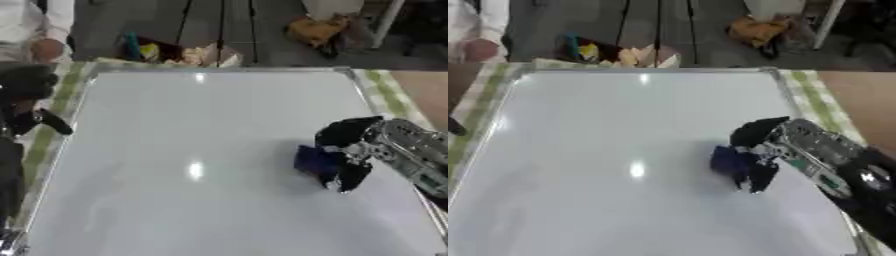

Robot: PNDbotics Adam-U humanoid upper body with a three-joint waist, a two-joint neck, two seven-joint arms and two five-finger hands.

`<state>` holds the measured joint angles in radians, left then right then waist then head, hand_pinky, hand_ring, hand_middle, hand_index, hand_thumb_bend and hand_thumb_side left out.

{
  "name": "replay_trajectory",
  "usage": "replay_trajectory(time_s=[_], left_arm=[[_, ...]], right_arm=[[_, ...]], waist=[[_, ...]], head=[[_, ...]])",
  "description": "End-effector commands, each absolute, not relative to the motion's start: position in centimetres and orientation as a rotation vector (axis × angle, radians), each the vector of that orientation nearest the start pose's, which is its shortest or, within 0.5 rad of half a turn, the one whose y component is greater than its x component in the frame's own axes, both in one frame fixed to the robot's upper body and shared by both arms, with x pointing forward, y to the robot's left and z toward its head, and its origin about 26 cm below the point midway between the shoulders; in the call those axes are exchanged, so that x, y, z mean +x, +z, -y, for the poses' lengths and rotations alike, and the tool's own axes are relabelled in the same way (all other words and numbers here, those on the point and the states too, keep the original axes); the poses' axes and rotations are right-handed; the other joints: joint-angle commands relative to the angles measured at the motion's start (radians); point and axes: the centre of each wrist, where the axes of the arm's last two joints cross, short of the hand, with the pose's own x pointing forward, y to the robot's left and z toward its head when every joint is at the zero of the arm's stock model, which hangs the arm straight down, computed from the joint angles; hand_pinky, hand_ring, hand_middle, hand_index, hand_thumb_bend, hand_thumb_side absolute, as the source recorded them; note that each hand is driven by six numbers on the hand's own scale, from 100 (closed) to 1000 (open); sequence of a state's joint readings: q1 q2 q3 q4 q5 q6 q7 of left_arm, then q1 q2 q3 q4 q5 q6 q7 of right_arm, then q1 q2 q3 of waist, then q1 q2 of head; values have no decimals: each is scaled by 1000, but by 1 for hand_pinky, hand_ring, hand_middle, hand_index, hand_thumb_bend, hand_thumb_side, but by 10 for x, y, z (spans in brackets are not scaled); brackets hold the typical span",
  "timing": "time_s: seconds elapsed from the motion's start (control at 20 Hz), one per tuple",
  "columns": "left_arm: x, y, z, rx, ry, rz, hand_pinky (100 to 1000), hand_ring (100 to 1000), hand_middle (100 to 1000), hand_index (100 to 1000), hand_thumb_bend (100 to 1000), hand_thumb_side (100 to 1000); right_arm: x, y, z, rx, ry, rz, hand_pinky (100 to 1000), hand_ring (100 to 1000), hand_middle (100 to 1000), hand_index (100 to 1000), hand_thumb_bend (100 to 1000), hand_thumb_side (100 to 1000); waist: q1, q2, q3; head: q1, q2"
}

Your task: Wipe the whiteboard clean with a brush.

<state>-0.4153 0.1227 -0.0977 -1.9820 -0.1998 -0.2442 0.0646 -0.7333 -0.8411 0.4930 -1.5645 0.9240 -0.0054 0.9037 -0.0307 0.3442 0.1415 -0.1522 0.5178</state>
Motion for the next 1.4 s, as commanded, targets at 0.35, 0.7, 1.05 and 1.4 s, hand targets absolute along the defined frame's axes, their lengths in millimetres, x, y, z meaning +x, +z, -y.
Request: replay_trajectory(time_s=[0.35, 0.7, 1.05, 1.4], left_arm=[[305, 218, -190, -107, 478, -3568, 421, 801, 753, 687, 100, 964], [305, 218, -190, -114, 477, -3570, 421, 801, 753, 687, 100, 964], [305, 217, -190, -116, 479, -3572, 420, 802, 754, 687, 100, 965], [305, 217, -191, -117, 478, -3571, 420, 802, 755, 686, 100, 965]], right_arm=[[397, 240, 290, -1057, 1868, 668, 341, 541, 247, 201, 100, 374], [407, 245, 299, -1040, 1790, 675, 331, 533, 243, 200, 100, 374], [416, 243, 308, -1005, 1753, 661, 322, 527, 240, 200, 100, 374], [415, 239, 307, -983, 1790, 659, 321, 524, 240, 200, 100, 371]], waist=[[6, -10, -7], [7, -11, -11], [7, -12, -9], [7, -8, -9]], head=[[-2, -5], [1, -3], [1, -3], [1, -3]])
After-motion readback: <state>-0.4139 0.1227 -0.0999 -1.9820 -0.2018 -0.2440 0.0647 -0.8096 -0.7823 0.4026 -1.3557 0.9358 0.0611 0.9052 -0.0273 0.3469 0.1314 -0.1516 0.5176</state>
